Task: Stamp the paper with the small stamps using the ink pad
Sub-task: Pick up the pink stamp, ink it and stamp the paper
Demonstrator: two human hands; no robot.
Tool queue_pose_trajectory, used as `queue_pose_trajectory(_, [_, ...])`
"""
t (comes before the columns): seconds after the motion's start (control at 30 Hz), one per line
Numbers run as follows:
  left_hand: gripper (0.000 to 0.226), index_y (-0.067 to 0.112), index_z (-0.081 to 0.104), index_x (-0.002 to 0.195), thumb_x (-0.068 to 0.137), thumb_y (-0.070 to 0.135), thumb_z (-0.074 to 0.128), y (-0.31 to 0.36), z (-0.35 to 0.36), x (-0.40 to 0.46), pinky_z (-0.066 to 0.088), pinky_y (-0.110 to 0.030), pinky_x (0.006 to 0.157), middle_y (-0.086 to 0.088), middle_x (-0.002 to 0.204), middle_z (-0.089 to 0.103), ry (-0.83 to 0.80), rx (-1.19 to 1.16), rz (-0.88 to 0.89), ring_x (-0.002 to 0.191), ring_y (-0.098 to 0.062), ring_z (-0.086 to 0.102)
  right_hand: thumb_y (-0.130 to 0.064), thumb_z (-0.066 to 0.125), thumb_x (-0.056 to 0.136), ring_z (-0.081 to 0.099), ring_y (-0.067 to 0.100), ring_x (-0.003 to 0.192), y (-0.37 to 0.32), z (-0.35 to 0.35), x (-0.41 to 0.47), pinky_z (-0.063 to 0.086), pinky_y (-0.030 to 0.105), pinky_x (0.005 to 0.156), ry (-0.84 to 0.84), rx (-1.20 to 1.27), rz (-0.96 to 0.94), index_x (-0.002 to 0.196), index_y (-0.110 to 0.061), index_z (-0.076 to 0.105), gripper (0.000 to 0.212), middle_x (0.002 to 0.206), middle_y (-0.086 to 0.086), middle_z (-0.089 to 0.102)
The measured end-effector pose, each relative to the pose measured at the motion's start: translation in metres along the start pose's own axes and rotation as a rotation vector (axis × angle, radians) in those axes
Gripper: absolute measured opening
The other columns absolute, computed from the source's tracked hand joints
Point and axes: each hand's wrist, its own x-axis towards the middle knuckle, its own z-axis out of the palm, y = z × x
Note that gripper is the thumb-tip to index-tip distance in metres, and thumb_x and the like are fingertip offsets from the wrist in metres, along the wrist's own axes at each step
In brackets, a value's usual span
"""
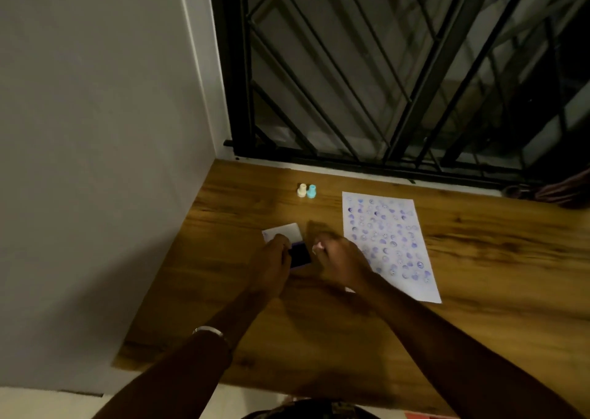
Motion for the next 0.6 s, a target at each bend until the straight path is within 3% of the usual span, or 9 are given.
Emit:
queue_pose_trajectory(0.1, [0.008,0.029,0.046,0.1,0.093,0.025,0.048,0.016,0.021,-0.003,0.056,-0.037,0.073,-0.001,0.101,0.064,-0.073,0.023,0.071,0.088,-0.019,0.062,-0.024,0.047,0.098,0.063,0.015,0.076,0.022,-0.008,-0.021,0.054,0.03,0.067,0.042,-0.043,0.029,0.1,-0.017,0.057,0.013,0.089,0.003,0.068])
queue_pose_trajectory(0.2, [0.012,0.035,0.044,0.101,0.091,0.036,0.05,0.032,0.041,-0.008,0.057,-0.033,0.071,0.005,0.091,0.066,-0.154,0.078,0.16,0.082,-0.014,0.065,-0.023,0.047,0.098,0.065,0.016,0.08,0.04,-0.013,-0.04,0.054,0.028,0.069,0.054,-0.087,0.04,0.099,-0.014,0.058,0.014,0.093,0.005,0.068])
queue_pose_trajectory(0.43, [0.055,0.025,0.045,0.129,0.086,0.059,0.046,0.045,0.081,-0.021,0.053,-0.029,0.071,-0.001,0.109,0.069,-0.188,0.225,0.303,0.089,-0.02,0.068,-0.024,0.048,0.098,0.067,0.024,0.092,0.055,-0.011,-0.056,0.056,0.036,0.081,0.032,-0.113,0.074,0.108,-0.01,0.061,0.021,0.104,0.011,0.07])
queue_pose_trajectory(0.6, [0.065,0.025,0.045,0.131,0.081,0.067,0.045,0.045,0.087,-0.024,0.052,-0.028,0.073,-0.002,0.113,0.069,-0.187,0.289,0.314,0.092,-0.02,0.067,-0.021,0.05,0.097,0.065,0.029,0.098,0.054,-0.005,-0.058,0.053,0.044,0.087,0.0,-0.134,0.097,0.11,-0.008,0.06,0.021,0.108,0.015,0.069])
